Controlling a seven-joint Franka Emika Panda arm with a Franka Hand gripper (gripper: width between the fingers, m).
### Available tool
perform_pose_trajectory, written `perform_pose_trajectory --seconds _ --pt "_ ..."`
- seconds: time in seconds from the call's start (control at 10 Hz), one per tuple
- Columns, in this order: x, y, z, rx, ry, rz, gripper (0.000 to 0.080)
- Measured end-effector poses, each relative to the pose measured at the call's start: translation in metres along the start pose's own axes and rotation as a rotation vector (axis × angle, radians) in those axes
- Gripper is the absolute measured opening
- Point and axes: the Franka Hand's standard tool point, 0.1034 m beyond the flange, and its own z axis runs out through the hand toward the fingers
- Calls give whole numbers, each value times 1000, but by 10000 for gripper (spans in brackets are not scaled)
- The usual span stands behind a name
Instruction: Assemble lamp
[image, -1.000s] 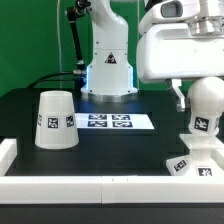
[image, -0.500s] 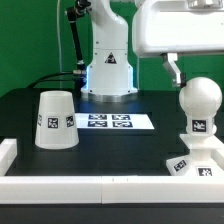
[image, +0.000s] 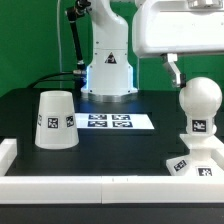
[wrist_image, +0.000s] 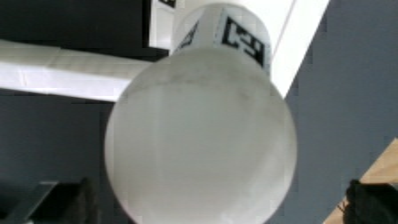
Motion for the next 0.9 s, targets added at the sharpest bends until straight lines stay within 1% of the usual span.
perform_pose_trajectory --seconds 0.1,0.2,0.3,0.4,0.5,0.6,0.7,0.8,0.9 --pt "-4 1 2 2 -21 2 698" --pt "-11 1 4 18 -116 5 698" --pt "-8 3 5 23 -152 9 698" --pt "-14 1 7 39 -240 12 698" --pt "-12 -1 7 55 -315 11 698" --pt "-9 -2 9 63 -351 10 698" --pt "-10 -3 11 75 -405 10 698" --pt "-6 -2 13 73 -394 10 698" --pt "-7 -3 14 74 -395 9 698"
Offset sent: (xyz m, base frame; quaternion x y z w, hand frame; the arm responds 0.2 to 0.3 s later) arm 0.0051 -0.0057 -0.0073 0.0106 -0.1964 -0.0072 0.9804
